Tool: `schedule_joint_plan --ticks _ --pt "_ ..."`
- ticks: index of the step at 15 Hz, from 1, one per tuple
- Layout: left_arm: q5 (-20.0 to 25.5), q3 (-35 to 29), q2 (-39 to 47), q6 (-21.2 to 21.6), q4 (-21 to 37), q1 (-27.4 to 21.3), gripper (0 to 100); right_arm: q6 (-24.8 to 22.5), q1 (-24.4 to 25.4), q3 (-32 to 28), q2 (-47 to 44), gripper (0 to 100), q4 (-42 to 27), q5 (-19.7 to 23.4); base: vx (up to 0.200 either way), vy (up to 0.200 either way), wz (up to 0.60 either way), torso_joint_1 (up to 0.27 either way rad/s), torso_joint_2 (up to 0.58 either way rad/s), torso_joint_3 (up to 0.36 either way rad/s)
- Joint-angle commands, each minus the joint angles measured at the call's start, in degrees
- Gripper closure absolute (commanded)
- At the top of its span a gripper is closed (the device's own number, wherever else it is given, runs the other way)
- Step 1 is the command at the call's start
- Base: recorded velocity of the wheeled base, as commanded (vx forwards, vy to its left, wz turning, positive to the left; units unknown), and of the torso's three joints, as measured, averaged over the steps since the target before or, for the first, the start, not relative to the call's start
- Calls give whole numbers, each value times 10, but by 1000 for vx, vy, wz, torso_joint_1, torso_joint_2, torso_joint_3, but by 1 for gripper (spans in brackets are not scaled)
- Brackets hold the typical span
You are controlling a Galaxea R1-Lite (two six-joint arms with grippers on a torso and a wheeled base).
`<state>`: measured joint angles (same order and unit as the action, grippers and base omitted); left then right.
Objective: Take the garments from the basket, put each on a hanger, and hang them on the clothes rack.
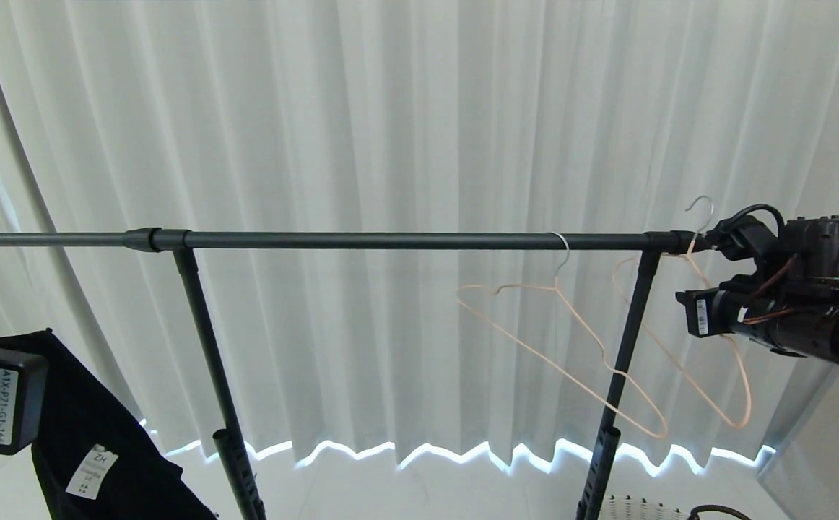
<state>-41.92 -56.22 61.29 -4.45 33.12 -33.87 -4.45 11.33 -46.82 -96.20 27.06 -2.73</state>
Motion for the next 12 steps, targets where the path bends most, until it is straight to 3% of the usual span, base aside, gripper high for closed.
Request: schedule_joint_plan --ticks 1,5,8,12 --pt "0 1 -2 0 0 0 100 -21 0 16 20 100 4 3 0 0 0 0 0 0" --pt "0 2 -2 0 0 1 100 -47 0 52 67 100 4 4 0 0 0 0 0 0" --pt "0 3 -1 1 0 7 100 -83 0 118 125 100 3 4 0 0 0 0 0 0" --pt "0 5 -2 1 0 9 100 -86 10 168 177 100 0 1 -200 0 0 8 6 6"
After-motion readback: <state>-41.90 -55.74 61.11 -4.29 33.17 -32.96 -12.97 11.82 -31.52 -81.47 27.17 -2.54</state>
